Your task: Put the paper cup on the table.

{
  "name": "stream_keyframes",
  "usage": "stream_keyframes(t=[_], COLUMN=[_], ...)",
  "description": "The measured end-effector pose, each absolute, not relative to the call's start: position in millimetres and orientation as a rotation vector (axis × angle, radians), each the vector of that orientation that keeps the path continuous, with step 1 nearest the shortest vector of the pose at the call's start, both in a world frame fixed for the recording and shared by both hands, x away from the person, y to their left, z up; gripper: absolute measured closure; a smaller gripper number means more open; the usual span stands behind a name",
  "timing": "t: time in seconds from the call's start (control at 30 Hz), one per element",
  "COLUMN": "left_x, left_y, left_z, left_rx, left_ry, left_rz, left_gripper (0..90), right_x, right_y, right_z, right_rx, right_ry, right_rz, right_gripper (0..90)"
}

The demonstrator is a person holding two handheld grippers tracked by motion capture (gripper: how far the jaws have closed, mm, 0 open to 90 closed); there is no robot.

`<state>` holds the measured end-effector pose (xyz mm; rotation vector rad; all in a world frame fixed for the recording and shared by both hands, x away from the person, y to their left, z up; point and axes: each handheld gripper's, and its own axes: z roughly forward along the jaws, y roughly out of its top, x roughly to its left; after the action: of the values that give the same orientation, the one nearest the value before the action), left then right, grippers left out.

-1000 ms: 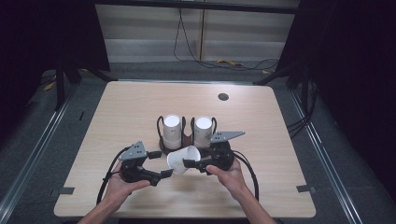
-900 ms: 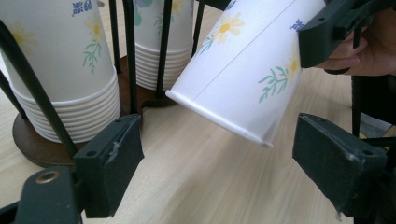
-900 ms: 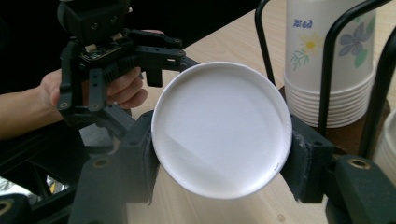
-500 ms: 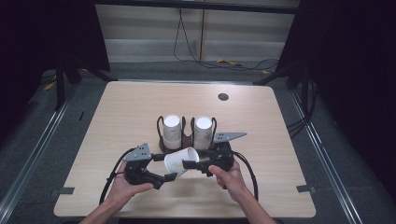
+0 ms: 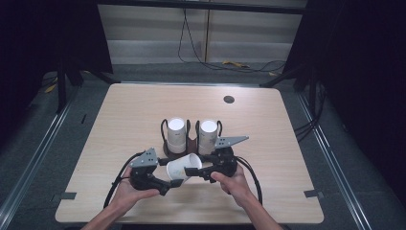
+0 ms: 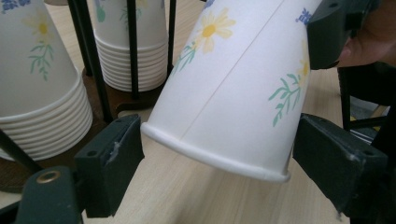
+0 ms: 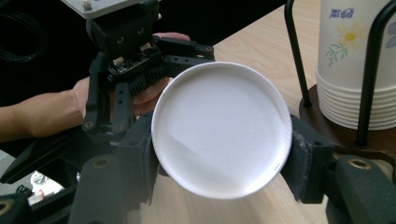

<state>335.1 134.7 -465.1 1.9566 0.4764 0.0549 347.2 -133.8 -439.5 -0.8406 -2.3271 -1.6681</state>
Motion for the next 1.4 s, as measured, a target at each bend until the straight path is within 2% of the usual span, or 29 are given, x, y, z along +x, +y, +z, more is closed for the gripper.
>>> stream_keyframes(t=[0.4, 0.43, 0.7, 0.8, 0.93, 1.07, 1.4], left_x=[332.3, 332.0, 332.4, 335.3, 335.6, 335.8, 334.8], left_y=[128.8, 129.0, 129.2, 129.8, 130.1, 130.6, 132.8], left_z=[-467.1, -466.8, -467.6, -468.4, -468.7, -468.5, -467.5], left_rx=[1.972, 1.974, 1.982, 1.985, 1.993, 1.992, 1.995], left_ry=[0.433, 0.422, 0.416, 0.432, 0.436, 0.437, 0.438], left_rz=[0.071, 0.070, 0.089, 0.048, 0.036, 0.034, 0.032], left_gripper=[15.9, 18.3, 21.2, 22.3, 22.5, 22.8, 22.9], right_x=[346.4, 346.6, 347.0, 347.1, 346.4, 345.9, 346.1], right_y=[-129.6, -129.3, -129.3, -129.6, -129.1, -128.3, -130.3], right_z=[-438.4, -438.3, -438.3, -438.5, -438.8, -439.6, -438.8], right_rx=[-0.793, -0.792, -0.796, -0.804, -0.821, -0.837, -0.858], right_ry=[-2.321, -2.324, -2.337, -2.341, -2.356, -2.366, -2.370], right_rz=[-1.647, -1.645, -1.630, -1.637, -1.650, -1.640, -1.648], right_gripper=[37.5, 37.5, 34.5, 33.5, 25.6, 21.5, 17.1])
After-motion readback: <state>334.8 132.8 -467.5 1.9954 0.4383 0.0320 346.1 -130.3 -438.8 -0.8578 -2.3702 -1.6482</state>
